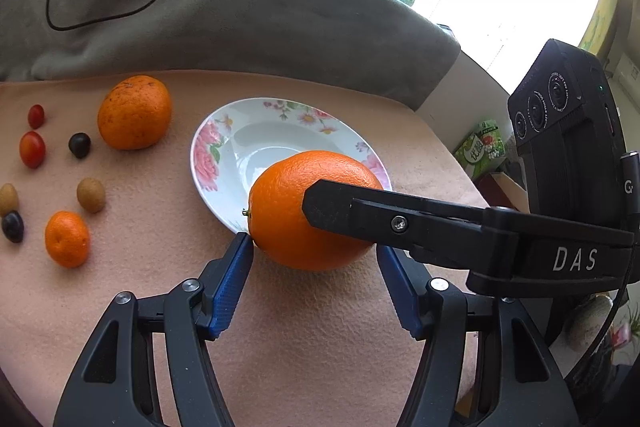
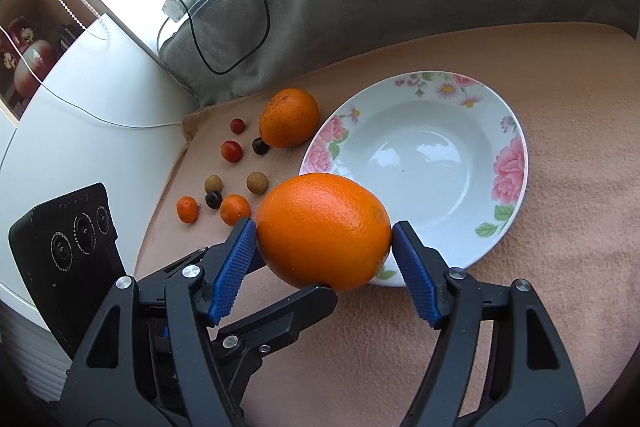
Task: Organize fruits
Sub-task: 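Carry the large orange onto the floral plate and open the left tool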
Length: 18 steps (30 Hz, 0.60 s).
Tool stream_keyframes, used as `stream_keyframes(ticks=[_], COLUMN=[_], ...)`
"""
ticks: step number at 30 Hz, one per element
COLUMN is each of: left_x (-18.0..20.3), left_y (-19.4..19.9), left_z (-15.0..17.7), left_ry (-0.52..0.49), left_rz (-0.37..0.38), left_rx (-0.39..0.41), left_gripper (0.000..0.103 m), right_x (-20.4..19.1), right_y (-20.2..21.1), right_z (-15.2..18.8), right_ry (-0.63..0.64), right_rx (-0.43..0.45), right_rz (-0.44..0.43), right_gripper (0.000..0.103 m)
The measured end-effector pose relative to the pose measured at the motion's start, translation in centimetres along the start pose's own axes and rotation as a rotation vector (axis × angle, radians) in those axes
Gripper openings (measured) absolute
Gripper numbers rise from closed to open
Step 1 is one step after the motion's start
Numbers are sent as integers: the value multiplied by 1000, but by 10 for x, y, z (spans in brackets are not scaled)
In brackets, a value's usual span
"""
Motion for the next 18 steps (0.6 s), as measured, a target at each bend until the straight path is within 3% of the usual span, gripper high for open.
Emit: stream_keyframes(ticks=[5, 18], left_x=[-5, -13], left_y=[9, 14], left_z=[-2, 6], left_ry=[-8, 1], left_rz=[-24, -65], left_rx=[24, 28], left_gripper=[62, 62], right_x=[4, 16], right_y=[21, 35], right_z=[-12, -11], right_ry=[26, 3], right_rx=[81, 110], right_rz=[57, 76], right_gripper=[73, 77])
Point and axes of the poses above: each gripper's, at about its wrist camera, not at the fingertips, and y roughly against the way its jaws point, x to its right, z to its underside, the point moved 3 cm from there along -y, roughly the way its jaws point, and after that the axes turned 8 degrees about -z, right-handed, at the moved point
